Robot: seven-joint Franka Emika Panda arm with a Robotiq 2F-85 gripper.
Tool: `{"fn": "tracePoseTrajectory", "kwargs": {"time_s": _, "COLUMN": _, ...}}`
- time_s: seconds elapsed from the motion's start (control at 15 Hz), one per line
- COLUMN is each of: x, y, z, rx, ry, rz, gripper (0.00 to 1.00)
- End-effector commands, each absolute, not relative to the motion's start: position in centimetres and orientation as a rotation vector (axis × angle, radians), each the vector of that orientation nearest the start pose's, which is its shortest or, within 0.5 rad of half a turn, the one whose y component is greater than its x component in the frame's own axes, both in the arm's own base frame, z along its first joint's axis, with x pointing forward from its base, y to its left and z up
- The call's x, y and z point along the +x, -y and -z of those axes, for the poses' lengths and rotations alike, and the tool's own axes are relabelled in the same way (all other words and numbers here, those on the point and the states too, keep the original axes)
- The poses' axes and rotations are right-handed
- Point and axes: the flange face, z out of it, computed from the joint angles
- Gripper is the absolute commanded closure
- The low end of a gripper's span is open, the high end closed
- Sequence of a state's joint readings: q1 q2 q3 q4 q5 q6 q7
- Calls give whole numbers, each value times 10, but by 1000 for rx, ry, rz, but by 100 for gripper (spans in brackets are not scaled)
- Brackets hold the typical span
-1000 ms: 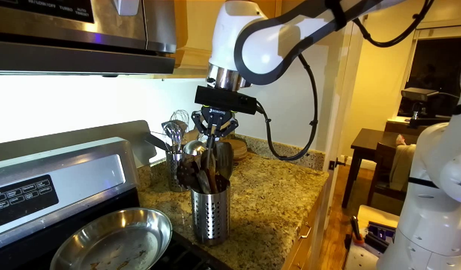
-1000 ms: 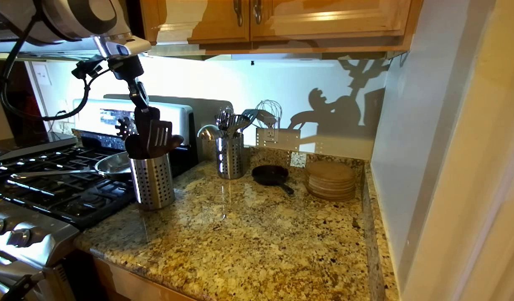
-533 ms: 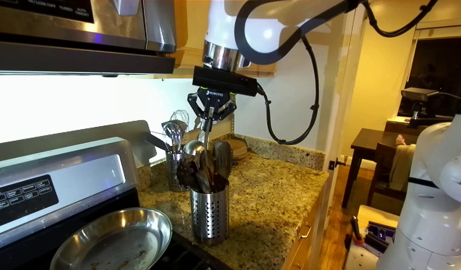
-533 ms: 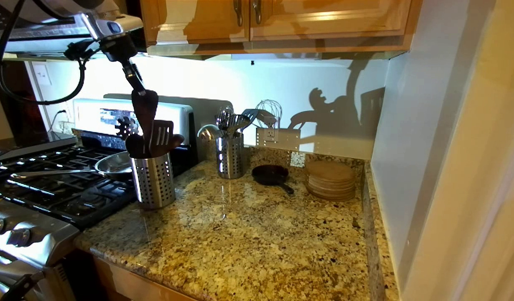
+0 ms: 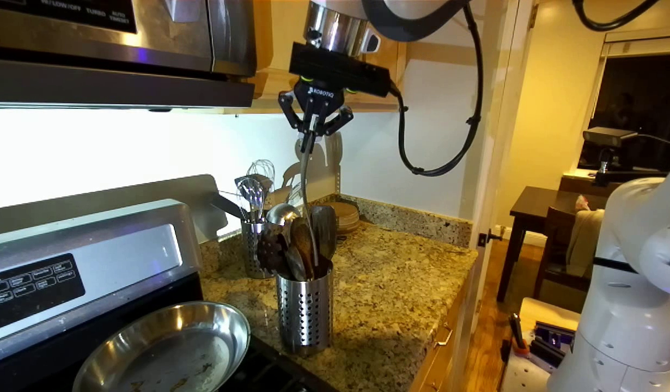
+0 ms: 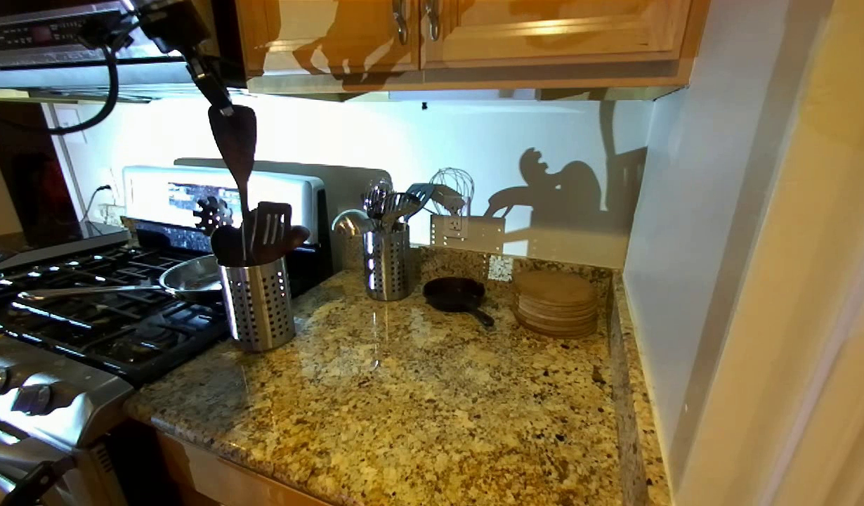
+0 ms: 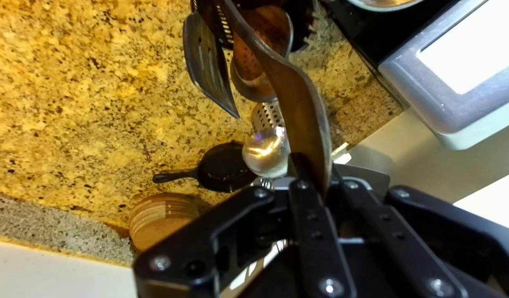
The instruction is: Remove the spatula and spoon from the utensil holder closer to you respectively
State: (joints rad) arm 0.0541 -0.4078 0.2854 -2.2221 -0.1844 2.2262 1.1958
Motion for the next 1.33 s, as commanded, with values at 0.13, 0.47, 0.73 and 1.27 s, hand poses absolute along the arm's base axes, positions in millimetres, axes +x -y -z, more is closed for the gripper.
{"fn": "tracePoseTrajectory", "kwargs": {"time_s": 0.13, "x": 411, "y": -159, "z": -635, "rx": -2721, "ry": -1150, "rz": 921, "gripper": 91}}
{"fn": "tracePoseTrajectory", "kwargs": {"time_s": 0.47, "x": 392, "y": -143, "z": -684, "rx": -2669, "ry": -1208, "rz": 1087, "gripper": 91}}
{"fn": "tracePoseTrajectory", "kwargs": {"time_s": 0.73, "x": 381, "y": -126, "z": -712, "rx": -2633, "ry": -1275, "rz": 1184, "gripper": 91}}
{"fn": "tracePoseTrajectory", "kwargs": {"time_s": 1.27, "x": 384, "y": -87, "z": -717, "rx": -2671, "ry": -1389, "rz": 1277, "gripper": 92}}
